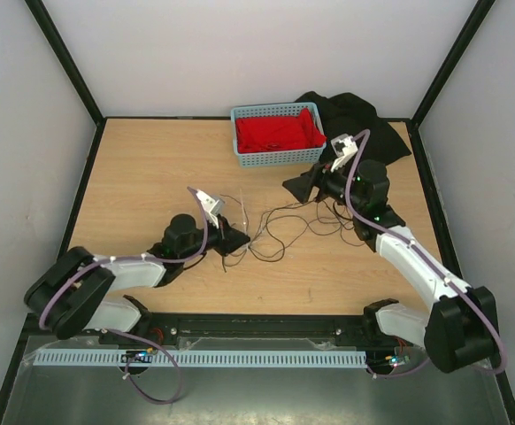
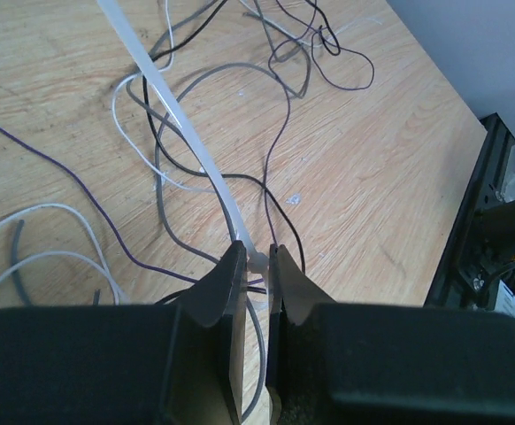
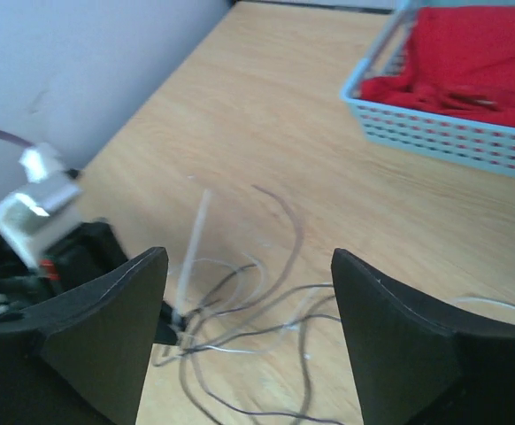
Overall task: Zip-tie the wires
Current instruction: Tie the cable at the center of the board, then adjust the cable at the center of the board.
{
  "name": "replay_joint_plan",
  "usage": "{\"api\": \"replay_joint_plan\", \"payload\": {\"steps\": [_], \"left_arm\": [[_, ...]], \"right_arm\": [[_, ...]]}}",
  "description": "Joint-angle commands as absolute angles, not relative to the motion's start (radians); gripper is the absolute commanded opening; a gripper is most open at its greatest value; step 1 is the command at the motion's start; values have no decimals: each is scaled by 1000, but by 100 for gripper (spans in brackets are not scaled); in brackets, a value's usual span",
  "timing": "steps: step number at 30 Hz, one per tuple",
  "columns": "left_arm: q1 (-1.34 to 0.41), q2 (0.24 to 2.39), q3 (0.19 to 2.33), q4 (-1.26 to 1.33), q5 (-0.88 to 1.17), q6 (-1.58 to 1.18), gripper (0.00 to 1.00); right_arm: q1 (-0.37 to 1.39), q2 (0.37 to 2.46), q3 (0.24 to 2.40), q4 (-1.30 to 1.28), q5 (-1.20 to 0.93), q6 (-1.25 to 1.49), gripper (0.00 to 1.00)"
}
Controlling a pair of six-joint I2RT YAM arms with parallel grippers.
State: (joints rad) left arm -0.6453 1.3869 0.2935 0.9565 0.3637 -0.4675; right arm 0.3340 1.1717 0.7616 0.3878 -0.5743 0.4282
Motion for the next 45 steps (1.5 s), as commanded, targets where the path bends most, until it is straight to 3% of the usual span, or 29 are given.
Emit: {"api": "replay_joint_plan", "payload": {"steps": [1,3,6,11,17,24,36,45], "left_arm": [[-627,1278,339,729,345,-441,0],[-620,1246,353,676,345,-449,0],[-614,1201,379,601,344,-470,0],[-612,1151,435,475,330,-484,0],[-599,1075,499,308,279,-496,0],[-597,1022,573,196,262,-492,0],[-597,1005,569,147,234,-486,0],[-597,1011,571,141,234,-485,0]], "right_arm": [[323,1061,682,373,-326,358,91],[324,997,625,407,-252,344,100],[324,944,573,429,-214,322,99],[324,975,552,428,-484,270,100],[339,1077,495,473,-725,326,83],[447,1137,441,512,-725,305,77],[552,1309,483,667,-792,328,56],[583,1340,473,640,-718,282,56]]}}
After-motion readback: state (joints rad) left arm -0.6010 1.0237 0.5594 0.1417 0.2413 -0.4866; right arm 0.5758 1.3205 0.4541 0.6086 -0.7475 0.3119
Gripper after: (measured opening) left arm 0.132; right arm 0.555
